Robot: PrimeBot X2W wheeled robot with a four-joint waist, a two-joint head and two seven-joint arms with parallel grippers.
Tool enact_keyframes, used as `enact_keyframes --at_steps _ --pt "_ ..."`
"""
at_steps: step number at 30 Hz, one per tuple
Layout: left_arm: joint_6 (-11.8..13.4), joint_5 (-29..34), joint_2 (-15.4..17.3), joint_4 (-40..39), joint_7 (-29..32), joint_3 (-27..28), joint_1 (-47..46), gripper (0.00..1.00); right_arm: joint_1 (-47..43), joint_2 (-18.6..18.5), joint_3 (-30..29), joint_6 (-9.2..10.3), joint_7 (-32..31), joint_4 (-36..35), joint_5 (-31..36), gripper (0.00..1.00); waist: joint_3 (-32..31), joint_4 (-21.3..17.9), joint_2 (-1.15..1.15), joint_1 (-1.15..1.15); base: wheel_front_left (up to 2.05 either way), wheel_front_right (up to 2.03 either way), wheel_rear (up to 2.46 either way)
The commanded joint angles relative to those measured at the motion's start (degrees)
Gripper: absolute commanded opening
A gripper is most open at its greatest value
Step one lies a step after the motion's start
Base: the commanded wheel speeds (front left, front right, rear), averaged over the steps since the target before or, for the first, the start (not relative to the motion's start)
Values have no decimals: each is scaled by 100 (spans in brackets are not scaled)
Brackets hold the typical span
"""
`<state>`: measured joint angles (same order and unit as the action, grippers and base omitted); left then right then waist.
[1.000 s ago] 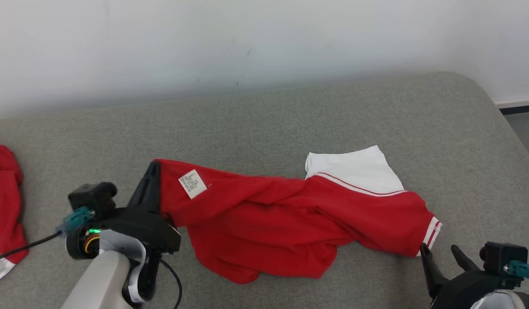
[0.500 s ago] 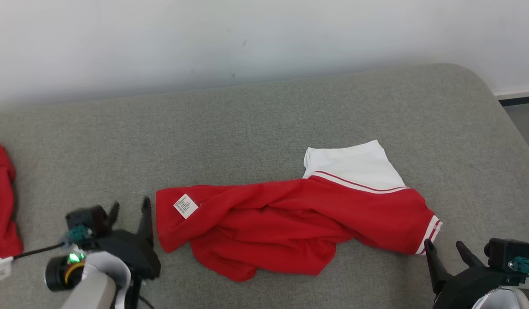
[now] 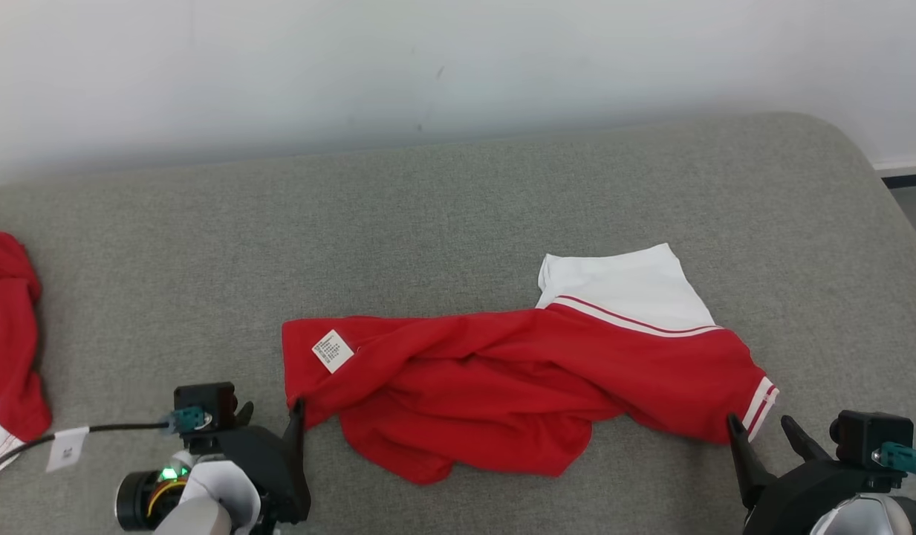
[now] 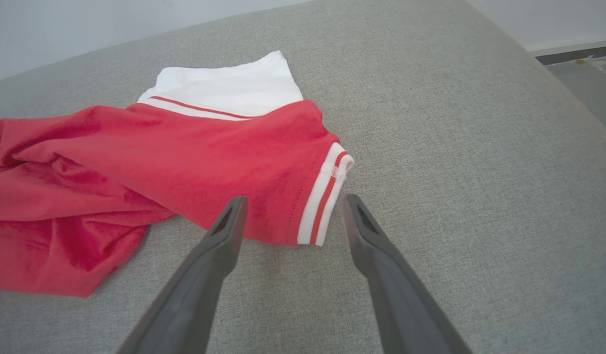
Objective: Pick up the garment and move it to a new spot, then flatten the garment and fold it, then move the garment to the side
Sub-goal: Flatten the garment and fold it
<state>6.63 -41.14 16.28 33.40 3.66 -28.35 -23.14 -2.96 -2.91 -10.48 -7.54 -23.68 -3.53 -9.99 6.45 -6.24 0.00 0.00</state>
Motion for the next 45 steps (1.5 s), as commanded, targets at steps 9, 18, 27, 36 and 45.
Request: enact_keyframes --at_steps 9,18,27,36,45 --pt "145 276 119 250 512 -294 -406 81 68 5 20 11 53 17 -36 100 128 -160 0 0 0 0 0" --pt "119 19 180 252 756 -193 -336 100 64 5 -1 11 109 78 -67 100 136 -198 0 0 0 0 0" --pt "214 124 258 59 897 -302 -312 91 94 5 0 11 120 96 -67 100 134 -180 0 0 0 0 0" --pt "195 234 159 175 820 -467 -500 0 180 5 44 11 56 -19 -5 100 199 -252 0 0 0 0 0" --pt "518 475 346 -418 70 -458 125 0 1007 -127 -400 11 -937 -440 367 100 420 -191 0 0 0 0 0"
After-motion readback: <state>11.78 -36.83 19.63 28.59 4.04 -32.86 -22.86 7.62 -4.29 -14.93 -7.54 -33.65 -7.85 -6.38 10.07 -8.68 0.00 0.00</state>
